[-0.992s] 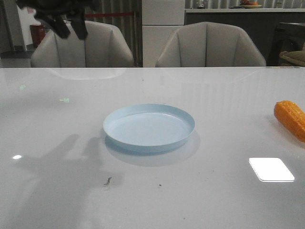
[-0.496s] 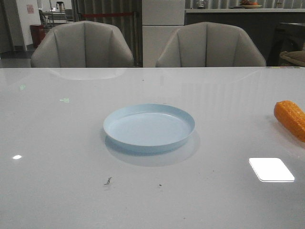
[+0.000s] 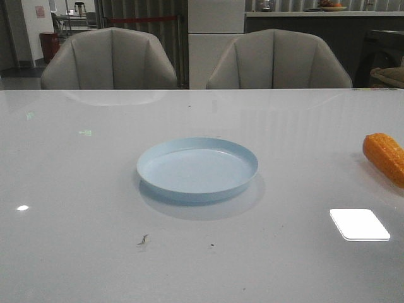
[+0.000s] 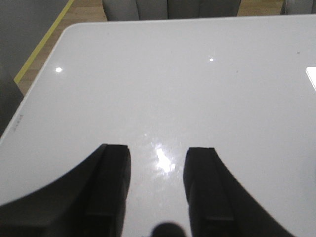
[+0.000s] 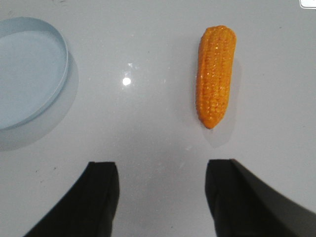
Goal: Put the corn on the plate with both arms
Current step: 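Move the right gripper above the orange corn cob, then close the right gripper around the orange corn cob and lift, then carry the corn over the plate and lower it with right gripper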
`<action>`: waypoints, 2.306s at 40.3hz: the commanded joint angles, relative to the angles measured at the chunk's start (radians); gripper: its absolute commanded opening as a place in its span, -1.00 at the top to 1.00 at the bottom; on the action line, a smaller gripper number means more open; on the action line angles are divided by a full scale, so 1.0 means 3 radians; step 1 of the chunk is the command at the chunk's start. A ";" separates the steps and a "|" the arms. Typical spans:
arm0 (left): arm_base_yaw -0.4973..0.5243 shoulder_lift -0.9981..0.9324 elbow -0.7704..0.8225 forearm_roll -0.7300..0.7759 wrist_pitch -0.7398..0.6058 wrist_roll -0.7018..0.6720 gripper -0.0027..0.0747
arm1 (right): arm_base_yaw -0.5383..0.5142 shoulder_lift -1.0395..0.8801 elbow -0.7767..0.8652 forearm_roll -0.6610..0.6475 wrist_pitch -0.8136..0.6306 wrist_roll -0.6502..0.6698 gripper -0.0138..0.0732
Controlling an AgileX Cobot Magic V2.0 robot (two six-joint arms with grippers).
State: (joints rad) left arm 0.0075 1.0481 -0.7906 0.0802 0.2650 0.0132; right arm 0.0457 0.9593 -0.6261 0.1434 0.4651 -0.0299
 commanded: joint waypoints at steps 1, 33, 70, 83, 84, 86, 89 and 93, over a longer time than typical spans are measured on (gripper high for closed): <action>-0.0003 -0.0248 0.0197 -0.0063 -0.0387 -0.0044 0.04 | -0.0159 0.0083 -0.0306 0.0023 -0.0175 0.0021 -0.46; -0.0003 -0.0452 0.0403 -0.0409 -0.0367 -0.0044 0.04 | -0.0483 0.2765 -0.2646 -0.0047 0.0889 -0.0108 -0.46; -0.0003 -0.0452 0.0403 -0.0403 -0.0367 -0.0044 0.04 | -0.0454 0.3233 -0.2717 -0.0027 0.0813 -0.0269 0.17; -0.0003 -0.0452 0.0403 -0.0403 -0.0367 -0.0044 0.04 | 0.0018 0.3233 -0.3528 -0.0003 0.1292 -0.0587 0.17; -0.0003 -0.0452 0.0403 -0.0403 -0.0367 -0.0044 0.04 | 0.0072 0.3233 -0.3601 -0.0003 0.1342 -0.0598 0.17; -0.0003 -0.0452 0.0403 -0.0403 -0.0367 -0.0044 0.04 | 0.0222 0.3233 -0.3705 -0.0003 0.1396 -0.0601 0.17; -0.0003 -0.0452 0.0403 -0.0403 -0.0367 -0.0044 0.04 | 0.0424 0.3233 -0.3818 -0.0003 0.1427 -0.0601 0.17; -0.0003 -0.0452 0.0403 -0.0403 -0.0367 -0.0044 0.04 | 0.0694 0.3233 -0.3869 -0.0003 0.1338 -0.0601 0.17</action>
State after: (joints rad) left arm 0.0075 0.9275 -0.6407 -0.0313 0.2409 0.0132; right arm 0.1951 1.9825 -1.7415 0.1291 0.9013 -0.1945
